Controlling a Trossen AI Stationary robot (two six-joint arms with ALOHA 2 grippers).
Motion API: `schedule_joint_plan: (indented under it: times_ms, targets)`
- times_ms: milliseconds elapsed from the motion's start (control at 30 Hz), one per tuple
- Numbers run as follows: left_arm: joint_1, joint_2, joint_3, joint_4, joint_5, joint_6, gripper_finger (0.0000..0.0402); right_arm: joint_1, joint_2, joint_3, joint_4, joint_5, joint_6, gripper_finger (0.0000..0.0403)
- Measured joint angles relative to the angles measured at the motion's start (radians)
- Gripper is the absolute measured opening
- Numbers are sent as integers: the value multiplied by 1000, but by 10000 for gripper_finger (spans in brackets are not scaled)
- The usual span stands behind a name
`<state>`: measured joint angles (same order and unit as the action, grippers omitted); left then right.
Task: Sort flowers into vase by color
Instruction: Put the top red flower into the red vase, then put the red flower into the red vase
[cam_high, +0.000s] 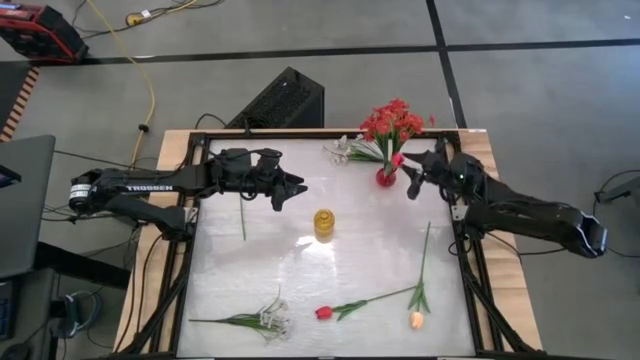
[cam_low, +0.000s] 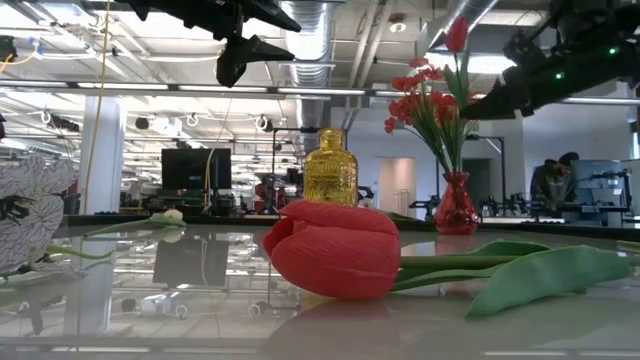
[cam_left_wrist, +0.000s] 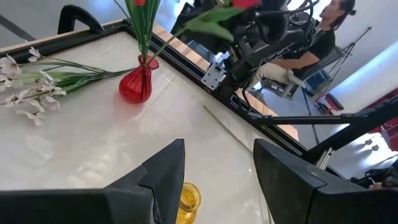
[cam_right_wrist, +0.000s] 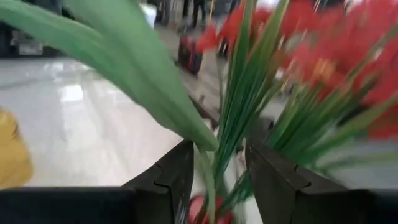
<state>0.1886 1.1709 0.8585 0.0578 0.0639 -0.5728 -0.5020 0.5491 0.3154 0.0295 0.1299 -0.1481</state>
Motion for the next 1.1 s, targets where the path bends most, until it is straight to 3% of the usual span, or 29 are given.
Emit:
schedule_joint_plan:
  times_ms: [233,467,700,833,1100]
  targets:
    - [0,0,0,0,0,8,179,41,24,122,-313,1,17,171]
    - [0,0,0,0,5,43,179,58,80,277,-551,-10,137,171]
    - [0,0,0,0,164,62,179,124,148,441,-740,-37,233,171]
    - [0,0,0,0,238,62,179,174,201,536,-882,-70,319,171]
    - [-5,0,0,0,243,101,179,287,338,654,-1138,-222,504,171]
